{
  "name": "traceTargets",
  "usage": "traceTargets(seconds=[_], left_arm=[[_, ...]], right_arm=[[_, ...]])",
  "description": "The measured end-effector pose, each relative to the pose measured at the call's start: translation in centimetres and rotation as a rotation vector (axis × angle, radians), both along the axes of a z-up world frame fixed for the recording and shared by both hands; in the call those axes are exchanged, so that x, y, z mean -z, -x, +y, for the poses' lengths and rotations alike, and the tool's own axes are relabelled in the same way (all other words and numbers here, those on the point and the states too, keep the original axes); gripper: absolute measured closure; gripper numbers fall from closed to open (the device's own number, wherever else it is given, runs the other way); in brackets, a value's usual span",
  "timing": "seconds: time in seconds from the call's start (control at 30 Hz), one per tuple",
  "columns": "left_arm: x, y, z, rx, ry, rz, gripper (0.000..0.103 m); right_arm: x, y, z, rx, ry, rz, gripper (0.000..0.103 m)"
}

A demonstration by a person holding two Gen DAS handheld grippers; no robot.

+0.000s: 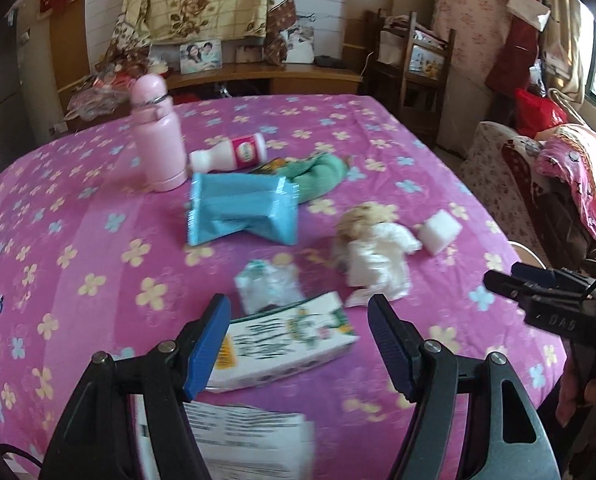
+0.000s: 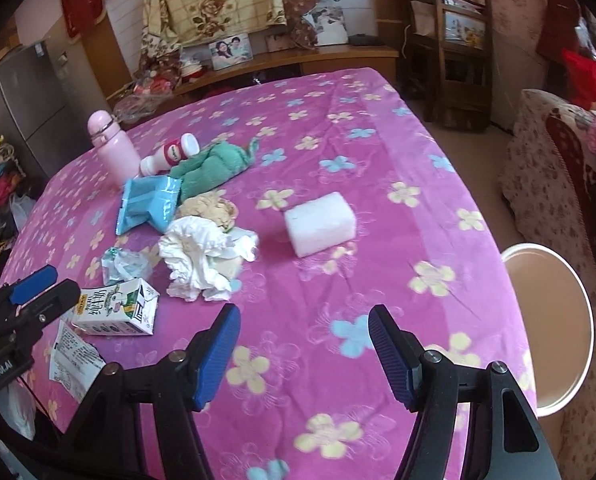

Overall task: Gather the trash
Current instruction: 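Move both open grippers back over the table trash, then grasp the clear plastic wrapper with the left gripper while the right gripper grasps the white sponge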

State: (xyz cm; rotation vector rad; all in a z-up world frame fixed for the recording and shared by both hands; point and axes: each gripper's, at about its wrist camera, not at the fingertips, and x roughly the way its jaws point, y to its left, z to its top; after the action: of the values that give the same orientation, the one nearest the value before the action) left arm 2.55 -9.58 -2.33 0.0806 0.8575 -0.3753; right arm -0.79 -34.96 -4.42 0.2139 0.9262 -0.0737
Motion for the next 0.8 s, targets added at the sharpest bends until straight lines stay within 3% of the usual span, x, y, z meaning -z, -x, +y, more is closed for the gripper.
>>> traceTargets(seconds=[0.27,0.7,0.73,0.8], left_arm=[[2.3,-3.6,2.7,-0.009,0.025,0.087,0.031],[5.8,-8.5,-0.4,0.066,0.017,0.206,0.031],[6.0,-8.8,-0.6,0.074,0.019,0.215,0.033],[6.4,-9.1,-1.1,0.096,0.016,0.233,0.049]], right_arm=[[1.2,-3.4,-0.6,-0.004,0.000,0.015,0.031],[4.9,-9.6,-3.4,0.013,-0.030,0.066,0.029],[5.1,-10.2,-3.4,0.001,-0.023,0.070,0.029],[5.5,-10.9,-3.4,-0.012,-0.007,0.078,0.029]])
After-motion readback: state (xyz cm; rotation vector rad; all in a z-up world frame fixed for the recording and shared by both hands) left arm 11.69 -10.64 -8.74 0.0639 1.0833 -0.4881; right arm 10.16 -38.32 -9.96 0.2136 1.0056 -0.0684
